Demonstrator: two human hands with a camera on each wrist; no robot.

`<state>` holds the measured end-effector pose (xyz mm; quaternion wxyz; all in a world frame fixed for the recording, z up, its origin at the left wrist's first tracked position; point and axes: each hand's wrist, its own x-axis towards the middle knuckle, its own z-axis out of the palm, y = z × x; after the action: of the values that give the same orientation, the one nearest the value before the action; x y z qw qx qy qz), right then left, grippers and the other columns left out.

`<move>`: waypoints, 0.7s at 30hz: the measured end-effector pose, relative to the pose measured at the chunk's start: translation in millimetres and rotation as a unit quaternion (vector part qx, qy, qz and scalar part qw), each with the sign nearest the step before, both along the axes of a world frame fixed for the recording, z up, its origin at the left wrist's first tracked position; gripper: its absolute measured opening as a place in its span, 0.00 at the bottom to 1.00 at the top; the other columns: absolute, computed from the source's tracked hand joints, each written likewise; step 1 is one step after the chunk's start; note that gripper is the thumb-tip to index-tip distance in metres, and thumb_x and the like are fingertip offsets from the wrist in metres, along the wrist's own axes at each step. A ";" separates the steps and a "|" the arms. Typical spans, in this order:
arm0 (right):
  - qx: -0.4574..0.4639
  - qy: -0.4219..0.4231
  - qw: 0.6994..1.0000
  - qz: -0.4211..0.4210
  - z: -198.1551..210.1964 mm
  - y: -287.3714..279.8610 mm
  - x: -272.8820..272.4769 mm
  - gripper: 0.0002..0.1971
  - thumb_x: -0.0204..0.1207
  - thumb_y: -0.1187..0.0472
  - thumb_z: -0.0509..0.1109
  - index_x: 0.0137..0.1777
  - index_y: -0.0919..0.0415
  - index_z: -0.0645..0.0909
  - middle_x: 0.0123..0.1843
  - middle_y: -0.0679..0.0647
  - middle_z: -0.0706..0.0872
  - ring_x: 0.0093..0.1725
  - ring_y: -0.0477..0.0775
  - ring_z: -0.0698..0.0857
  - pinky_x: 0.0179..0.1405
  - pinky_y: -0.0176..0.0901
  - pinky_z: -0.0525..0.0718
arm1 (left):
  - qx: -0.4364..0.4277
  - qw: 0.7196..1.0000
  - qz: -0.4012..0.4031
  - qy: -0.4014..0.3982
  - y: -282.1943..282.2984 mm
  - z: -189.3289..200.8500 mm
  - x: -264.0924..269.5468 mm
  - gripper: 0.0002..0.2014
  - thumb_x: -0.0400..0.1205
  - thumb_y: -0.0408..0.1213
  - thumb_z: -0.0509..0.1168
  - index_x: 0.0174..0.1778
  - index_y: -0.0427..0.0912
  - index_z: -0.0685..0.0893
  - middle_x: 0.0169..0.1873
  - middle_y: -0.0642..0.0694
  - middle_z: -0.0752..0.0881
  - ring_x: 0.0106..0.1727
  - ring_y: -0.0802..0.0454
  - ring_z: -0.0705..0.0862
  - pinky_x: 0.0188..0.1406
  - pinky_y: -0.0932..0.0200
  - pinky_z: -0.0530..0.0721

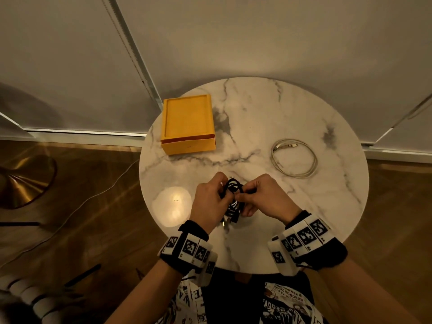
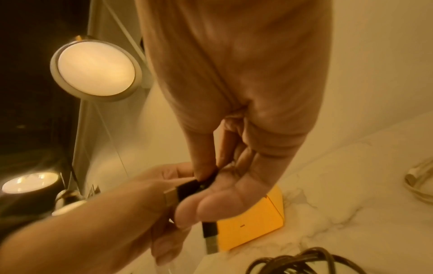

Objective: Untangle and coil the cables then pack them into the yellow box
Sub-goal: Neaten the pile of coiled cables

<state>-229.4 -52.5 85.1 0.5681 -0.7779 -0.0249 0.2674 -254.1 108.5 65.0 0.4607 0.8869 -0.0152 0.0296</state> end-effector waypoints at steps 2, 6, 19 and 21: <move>0.005 0.002 1.000 -0.006 -4.6 -1.7 -0.8 0.03 0.74 0.70 0.74 0.46 0.69 0.87 0.32 0.65 0.90 0.28 0.60 0.90 0.31 0.48 0.89 | 0.038 0.999 -0.012 0.011 0.6 -2.2 2.7 0.04 0.75 0.30 0.68 0.36 0.37 0.79 0.20 0.44 0.80 0.22 0.49 0.74 0.23 0.56 0.73; 0.019 0.021 0.999 -0.044 -17.6 -6.8 0.3 0.09 0.72 0.71 0.76 0.49 0.71 0.82 0.31 0.67 0.89 0.25 0.63 0.88 0.25 0.44 0.86 | 0.014 0.993 -0.045 0.104 13.3 -5.5 8.4 0.08 0.75 0.32 0.72 0.31 0.34 0.84 0.23 0.42 0.83 0.24 0.57 0.75 0.24 0.67 0.70; -0.028 0.004 0.989 -0.144 -58.5 9.2 13.9 0.06 0.71 0.71 0.77 0.40 0.73 0.83 0.24 0.62 0.84 0.18 0.50 0.83 0.24 0.47 0.85 | 0.047 0.988 -0.024 0.142 23.7 -28.2 35.0 0.06 0.73 0.39 0.78 0.39 0.40 0.91 0.31 0.47 0.89 0.25 0.61 0.83 0.23 0.71 0.78; -0.095 -0.031 0.986 -0.131 -66.5 14.6 16.3 0.05 0.70 0.67 0.78 0.37 0.68 0.85 0.29 0.61 0.87 0.25 0.52 0.87 0.32 0.51 0.89 | 0.120 0.983 -0.033 0.131 20.2 -35.8 39.0 0.07 0.73 0.41 0.77 0.41 0.41 0.91 0.35 0.48 0.89 0.33 0.57 0.85 0.30 0.70 0.77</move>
<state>-213.1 -37.9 18.6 0.5209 -0.8327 0.0854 0.1671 -215.1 128.7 29.2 0.3495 0.9310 0.0126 -0.1046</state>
